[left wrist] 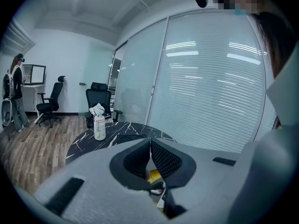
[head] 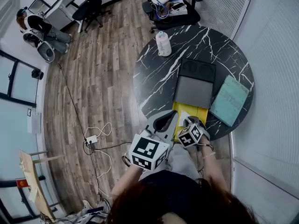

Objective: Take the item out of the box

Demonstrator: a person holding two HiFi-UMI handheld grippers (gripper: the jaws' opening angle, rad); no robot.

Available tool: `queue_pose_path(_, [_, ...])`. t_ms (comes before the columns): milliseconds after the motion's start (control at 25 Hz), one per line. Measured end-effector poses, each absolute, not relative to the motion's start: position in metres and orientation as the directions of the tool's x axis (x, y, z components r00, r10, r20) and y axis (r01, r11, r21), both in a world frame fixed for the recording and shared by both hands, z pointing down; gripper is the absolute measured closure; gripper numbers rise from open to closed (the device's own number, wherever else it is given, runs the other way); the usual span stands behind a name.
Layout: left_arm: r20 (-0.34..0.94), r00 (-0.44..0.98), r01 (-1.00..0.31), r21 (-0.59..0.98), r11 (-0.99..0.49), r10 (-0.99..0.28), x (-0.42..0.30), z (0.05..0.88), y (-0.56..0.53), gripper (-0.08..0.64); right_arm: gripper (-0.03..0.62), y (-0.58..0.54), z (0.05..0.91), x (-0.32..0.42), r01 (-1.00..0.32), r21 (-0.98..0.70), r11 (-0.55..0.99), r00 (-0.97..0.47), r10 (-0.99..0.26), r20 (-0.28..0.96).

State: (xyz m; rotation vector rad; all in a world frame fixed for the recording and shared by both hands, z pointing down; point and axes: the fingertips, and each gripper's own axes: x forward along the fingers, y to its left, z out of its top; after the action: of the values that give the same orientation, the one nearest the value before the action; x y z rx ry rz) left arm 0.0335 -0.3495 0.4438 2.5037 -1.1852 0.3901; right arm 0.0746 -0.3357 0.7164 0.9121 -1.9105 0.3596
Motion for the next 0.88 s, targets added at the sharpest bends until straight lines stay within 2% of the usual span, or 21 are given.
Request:
queue_pose_path(600, [0.379, 0.611, -0.785, 0.182, -0.592, -0.695, 0.027, 0.44, -0.337, 0.532, 0.568, -0.335, 0.713, 0.075, -0.746, 0.053, 0.664, -0.275, -0.381, 0.883])
queue_pose_path(880, [0.366, 0.619, -0.779, 0.177, -0.602, -0.694, 0.026, 0.434, -0.326, 0.532, 0.568, -0.331, 0.701, 0.077, -0.766, 0.067, 0.639, -0.274, -0.418, 0.866])
